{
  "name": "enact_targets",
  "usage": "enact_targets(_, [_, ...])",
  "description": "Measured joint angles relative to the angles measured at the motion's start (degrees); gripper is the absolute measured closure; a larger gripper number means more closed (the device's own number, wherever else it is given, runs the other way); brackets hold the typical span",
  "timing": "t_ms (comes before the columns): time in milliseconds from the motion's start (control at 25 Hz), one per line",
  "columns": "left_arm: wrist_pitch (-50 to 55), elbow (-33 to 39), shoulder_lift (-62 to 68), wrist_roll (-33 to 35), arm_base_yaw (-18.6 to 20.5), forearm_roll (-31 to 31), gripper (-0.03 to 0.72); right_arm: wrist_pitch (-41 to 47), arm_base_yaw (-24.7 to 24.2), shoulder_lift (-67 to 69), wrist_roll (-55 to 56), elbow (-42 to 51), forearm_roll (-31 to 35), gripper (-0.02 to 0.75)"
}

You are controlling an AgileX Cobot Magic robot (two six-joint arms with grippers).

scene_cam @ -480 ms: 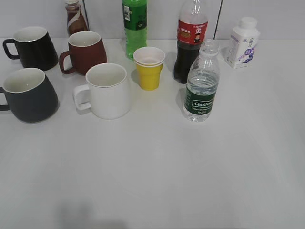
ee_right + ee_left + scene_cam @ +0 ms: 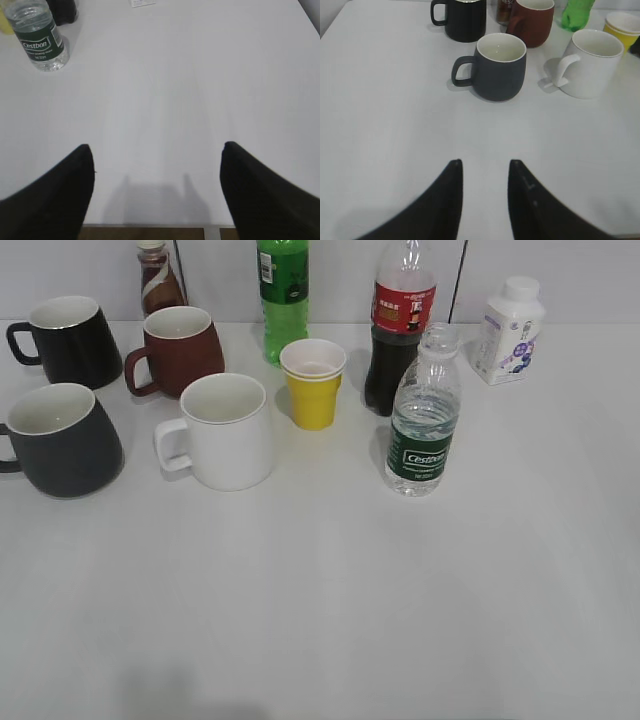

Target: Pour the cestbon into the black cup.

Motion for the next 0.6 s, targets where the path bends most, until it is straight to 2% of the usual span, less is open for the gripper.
enact_targets(600, [0.0, 0.0, 0.0, 0.0, 0.0, 0.0, 0.45, 0.0, 0.0, 0.0, 0.0, 0.0, 0.0, 0.149])
